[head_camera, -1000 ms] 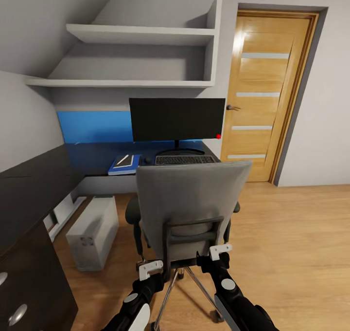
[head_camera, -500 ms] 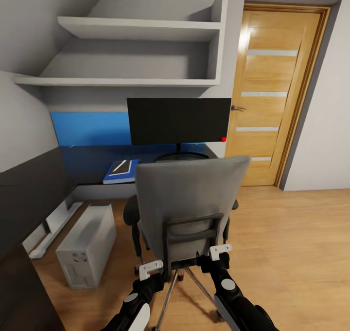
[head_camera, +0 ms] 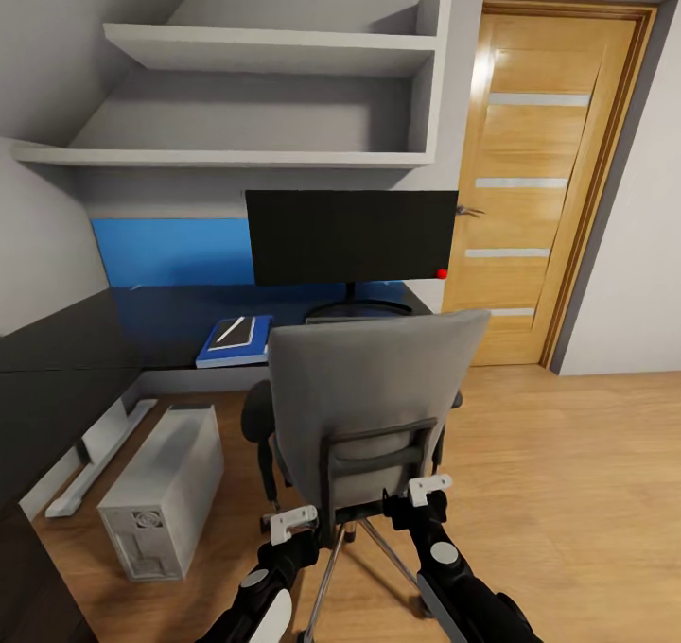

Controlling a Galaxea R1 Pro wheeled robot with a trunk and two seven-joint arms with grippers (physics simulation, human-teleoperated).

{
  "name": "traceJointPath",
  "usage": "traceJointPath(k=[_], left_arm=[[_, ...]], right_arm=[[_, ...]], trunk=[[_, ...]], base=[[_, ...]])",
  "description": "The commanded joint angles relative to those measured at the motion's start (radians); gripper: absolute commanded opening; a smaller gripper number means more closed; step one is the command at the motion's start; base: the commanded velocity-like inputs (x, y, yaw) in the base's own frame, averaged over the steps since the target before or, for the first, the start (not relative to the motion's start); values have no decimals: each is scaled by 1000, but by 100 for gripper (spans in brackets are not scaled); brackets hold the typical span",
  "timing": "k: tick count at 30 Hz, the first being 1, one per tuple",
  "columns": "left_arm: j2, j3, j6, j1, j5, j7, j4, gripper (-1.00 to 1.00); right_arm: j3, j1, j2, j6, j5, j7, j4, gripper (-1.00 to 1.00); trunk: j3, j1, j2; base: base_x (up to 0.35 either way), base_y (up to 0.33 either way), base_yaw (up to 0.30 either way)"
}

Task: In the bedroom, organize the workspace by keeping the computer under the desk, ensuring the monitor is on the desk, placing the keyboard on the desk next to the monitor, placing the mouse on the desk next to the keyboard, moving the folder from the swivel chair onto the desk next to the mouse, stacking the notebook on top of the folder with the pen on top of the notebook, and positioning the swivel chair next to the desk.

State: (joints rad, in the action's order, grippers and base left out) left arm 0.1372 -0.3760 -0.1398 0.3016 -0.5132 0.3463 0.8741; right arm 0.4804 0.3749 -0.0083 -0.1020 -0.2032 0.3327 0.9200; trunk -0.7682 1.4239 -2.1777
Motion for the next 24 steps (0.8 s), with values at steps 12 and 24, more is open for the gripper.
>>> traceJointPath(k=[12, 24], left_arm=[[-5, -3, -2, -1, -11, 8, 4, 100], [-5, -3, -2, -1, -11, 8, 4, 100]], right_arm=[[1, 11, 4, -6, -11, 1, -1, 100], [1, 11, 4, -6, -11, 1, -1, 100]], trunk=[[-1, 0, -1], [-1, 0, -1]], base=[[1, 0, 0], [0, 0, 0]])
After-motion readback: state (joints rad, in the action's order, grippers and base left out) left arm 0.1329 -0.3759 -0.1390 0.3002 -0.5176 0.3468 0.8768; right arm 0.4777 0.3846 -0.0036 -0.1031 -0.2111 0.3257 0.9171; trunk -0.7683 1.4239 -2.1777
